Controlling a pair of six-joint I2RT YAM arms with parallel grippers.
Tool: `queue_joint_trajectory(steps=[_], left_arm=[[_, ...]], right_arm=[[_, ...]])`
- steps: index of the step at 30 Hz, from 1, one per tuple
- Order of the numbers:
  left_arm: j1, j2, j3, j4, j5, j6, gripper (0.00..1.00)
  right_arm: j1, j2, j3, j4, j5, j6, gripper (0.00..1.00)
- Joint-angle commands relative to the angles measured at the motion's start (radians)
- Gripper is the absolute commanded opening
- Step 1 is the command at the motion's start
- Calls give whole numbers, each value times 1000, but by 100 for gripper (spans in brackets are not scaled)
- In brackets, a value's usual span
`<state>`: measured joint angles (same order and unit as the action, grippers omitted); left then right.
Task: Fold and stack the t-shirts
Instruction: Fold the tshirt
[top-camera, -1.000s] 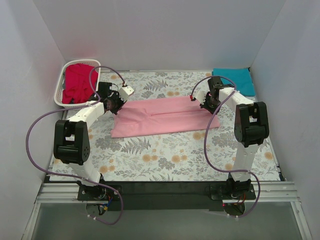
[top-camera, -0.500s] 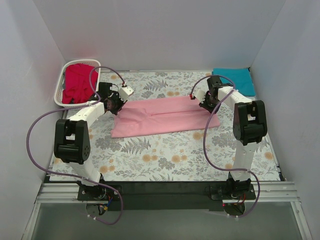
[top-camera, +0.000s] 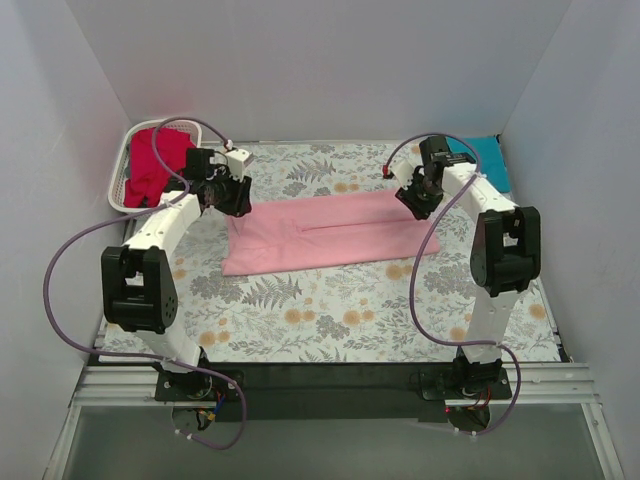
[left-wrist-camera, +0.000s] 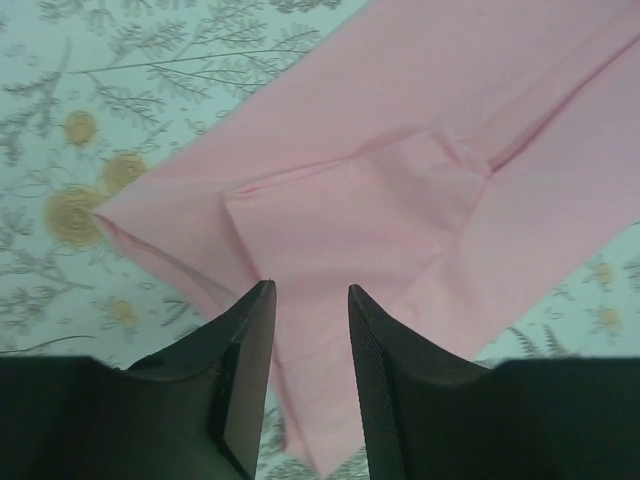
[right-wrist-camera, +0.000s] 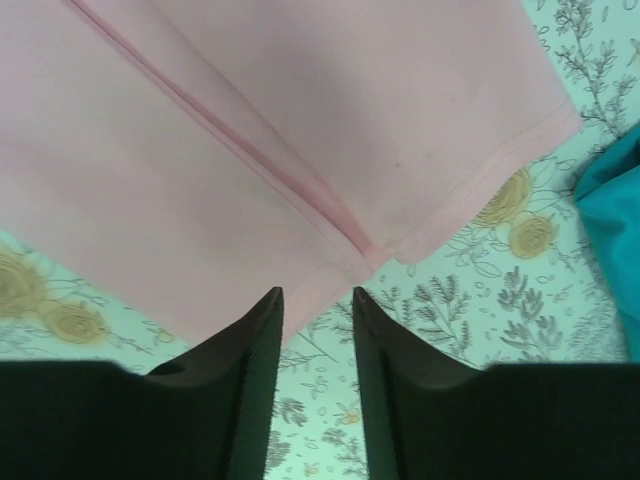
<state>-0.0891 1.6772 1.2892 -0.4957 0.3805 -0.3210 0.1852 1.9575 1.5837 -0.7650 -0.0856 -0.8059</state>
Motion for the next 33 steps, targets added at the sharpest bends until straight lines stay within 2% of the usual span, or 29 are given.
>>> queue_joint_trajectory(steps=[1,4,9,16,17,20,23,24,25,27,28,30,33], left_arm=[[-24,-11,-10,-77,142,-202,33],[-72,22,-45,-72,92,-265,29],[-87,68,-88,-69,-1,-322,24],[-86,177,-110,-76,-110,-334,20],[-84,193,-103,-75,-130,-326,20],[-64,295,-18,-76,-187,-291,18],[-51,445,209,-128,-212,-244,17],[-52,481,295,-147,-204,-233,18],[-52,553,465,-197,-169,-228,18],[-52,602,681,-303,-126,-239,23],[-52,613,831,-320,-89,-242,25],[-54,592,890,-330,-86,-247,29],[-54,481,790,-291,-88,-234,29]], right_arm=[[-1,27,53,-100,-143,108,38],[-1,85,68,-117,-197,139,31],[0,127,36,-122,-157,119,25],[17,84,-114,-109,-146,106,23],[32,61,-193,-103,-135,94,22],[126,-63,-383,-63,-128,82,22],[285,-187,-493,-63,-192,94,23],[336,-216,-529,-71,-216,109,24],[430,-273,-533,-92,-250,117,25],[512,-318,-481,-140,-383,137,27],[513,-348,-444,-149,-423,149,30],[482,-364,-345,-160,-462,174,31],[429,-367,-277,-158,-425,171,33]])
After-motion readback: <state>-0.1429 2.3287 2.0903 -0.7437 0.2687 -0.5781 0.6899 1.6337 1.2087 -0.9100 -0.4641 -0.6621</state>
